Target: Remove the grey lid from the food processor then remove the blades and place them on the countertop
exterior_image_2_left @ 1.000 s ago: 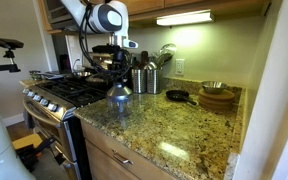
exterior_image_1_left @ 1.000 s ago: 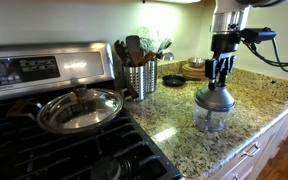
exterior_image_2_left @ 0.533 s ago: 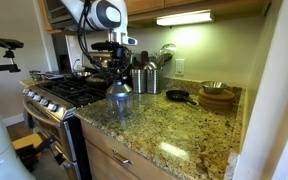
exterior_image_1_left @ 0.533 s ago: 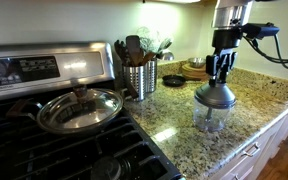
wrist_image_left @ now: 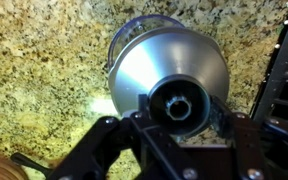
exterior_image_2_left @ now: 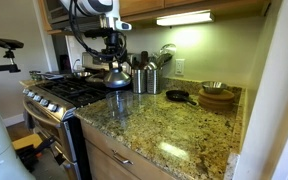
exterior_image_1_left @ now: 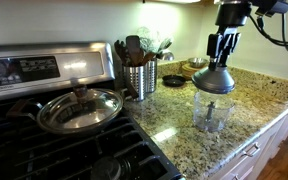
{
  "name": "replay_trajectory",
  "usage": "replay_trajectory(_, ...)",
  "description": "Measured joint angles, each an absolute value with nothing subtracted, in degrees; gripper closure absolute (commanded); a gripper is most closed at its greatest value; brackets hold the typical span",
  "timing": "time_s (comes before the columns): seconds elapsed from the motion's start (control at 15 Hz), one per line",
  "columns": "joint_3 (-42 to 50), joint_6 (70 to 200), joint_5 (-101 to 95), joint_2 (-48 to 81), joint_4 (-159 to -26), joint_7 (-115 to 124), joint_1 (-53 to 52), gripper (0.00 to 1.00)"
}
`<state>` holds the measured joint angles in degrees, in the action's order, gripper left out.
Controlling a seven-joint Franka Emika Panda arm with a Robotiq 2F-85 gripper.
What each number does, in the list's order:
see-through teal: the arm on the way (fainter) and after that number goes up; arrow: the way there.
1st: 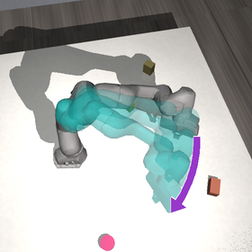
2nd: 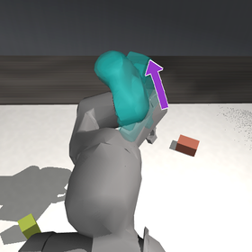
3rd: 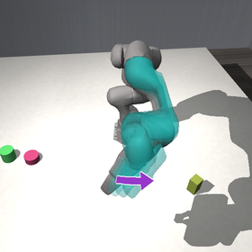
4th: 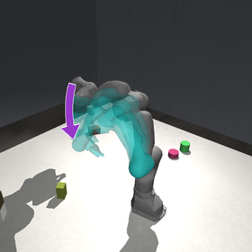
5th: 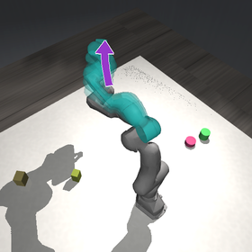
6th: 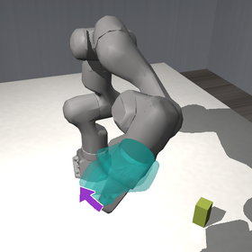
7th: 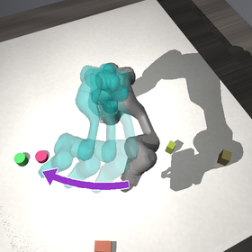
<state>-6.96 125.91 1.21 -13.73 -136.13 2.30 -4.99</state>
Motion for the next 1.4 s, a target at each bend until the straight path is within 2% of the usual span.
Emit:
replay_trajectory(0.47,-10.9,126.2,1.1,-12.3,-132.4,1.5,-9.0,0.65)
replay_trajectory(1.4,-14.1,131.2,-5.9,10.1,-120.4,0.3,-11.6,0.65)
